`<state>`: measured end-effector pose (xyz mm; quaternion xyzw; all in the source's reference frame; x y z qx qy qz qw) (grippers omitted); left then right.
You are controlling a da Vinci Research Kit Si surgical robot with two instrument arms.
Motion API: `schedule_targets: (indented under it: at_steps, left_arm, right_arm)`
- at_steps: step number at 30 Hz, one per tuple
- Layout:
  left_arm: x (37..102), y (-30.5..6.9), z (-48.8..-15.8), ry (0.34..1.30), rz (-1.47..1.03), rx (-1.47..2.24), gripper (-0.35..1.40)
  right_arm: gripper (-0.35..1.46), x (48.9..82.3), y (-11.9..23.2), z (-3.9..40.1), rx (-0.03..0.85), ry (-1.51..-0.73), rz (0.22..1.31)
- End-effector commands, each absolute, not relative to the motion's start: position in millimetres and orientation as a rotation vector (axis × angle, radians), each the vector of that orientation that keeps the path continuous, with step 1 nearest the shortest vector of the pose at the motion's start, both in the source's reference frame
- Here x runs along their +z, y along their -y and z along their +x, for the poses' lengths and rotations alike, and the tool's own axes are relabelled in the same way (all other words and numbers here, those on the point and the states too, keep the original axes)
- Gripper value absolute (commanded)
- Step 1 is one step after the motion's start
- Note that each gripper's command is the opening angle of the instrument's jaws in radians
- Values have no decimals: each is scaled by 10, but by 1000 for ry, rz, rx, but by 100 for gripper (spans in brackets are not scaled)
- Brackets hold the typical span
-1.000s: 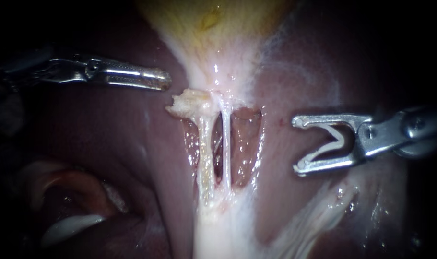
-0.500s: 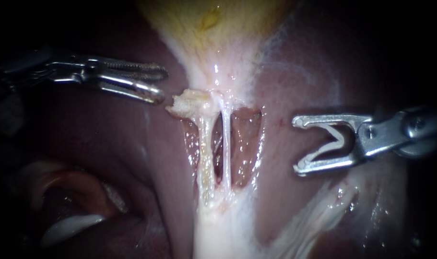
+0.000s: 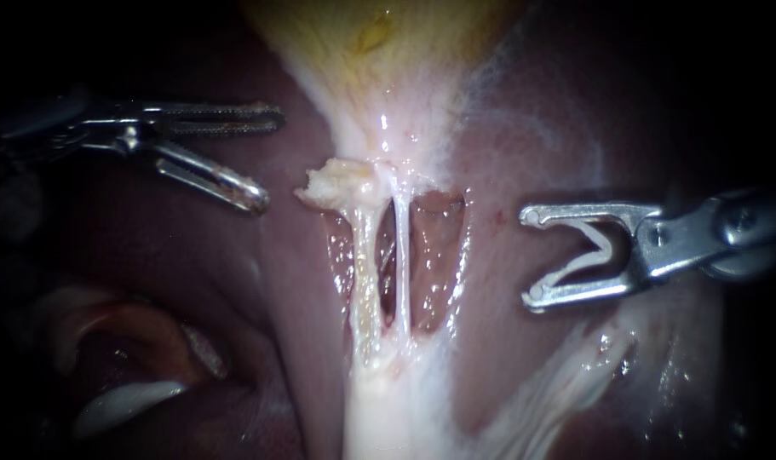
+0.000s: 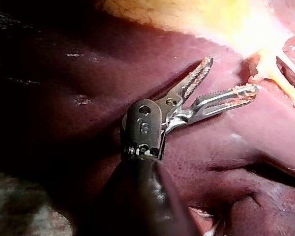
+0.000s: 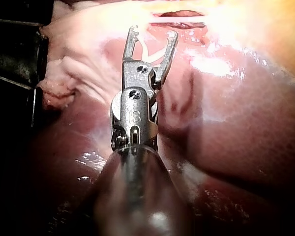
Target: Grabbing gallbladder
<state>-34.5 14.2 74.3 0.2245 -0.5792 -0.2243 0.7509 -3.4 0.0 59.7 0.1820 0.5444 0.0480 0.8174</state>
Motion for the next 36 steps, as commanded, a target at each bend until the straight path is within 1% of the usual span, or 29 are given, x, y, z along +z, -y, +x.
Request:
schedule_targets:
  at_steps: [1,9,19,25,31,36]
  left_arm:
    - [742,-141,-347,1266,493,-488,76]
    - [733,-133,-370,1272,504,-481,74]
    - [743,-129,-398,1275,500,-473,71]
    - [747,-126,-401,1277,501,-466,61]
    - [754,-126,-403,1280,497,-464,56]
    - [755,-126,-404,1280,497,-464,46]
  right_arm:
    - [43,597,0,-34,102,-1160,388]
    - [43,597,-1,-34,102,-1160,388]
    - [43,597,-1,-33,103,-1160,388]
    - [43,597,-1,-33,103,-1160,388]
    - [43,597,-1,-33,103,-1160,388]
    - [43,597,-1,-33,103,-1160,388]
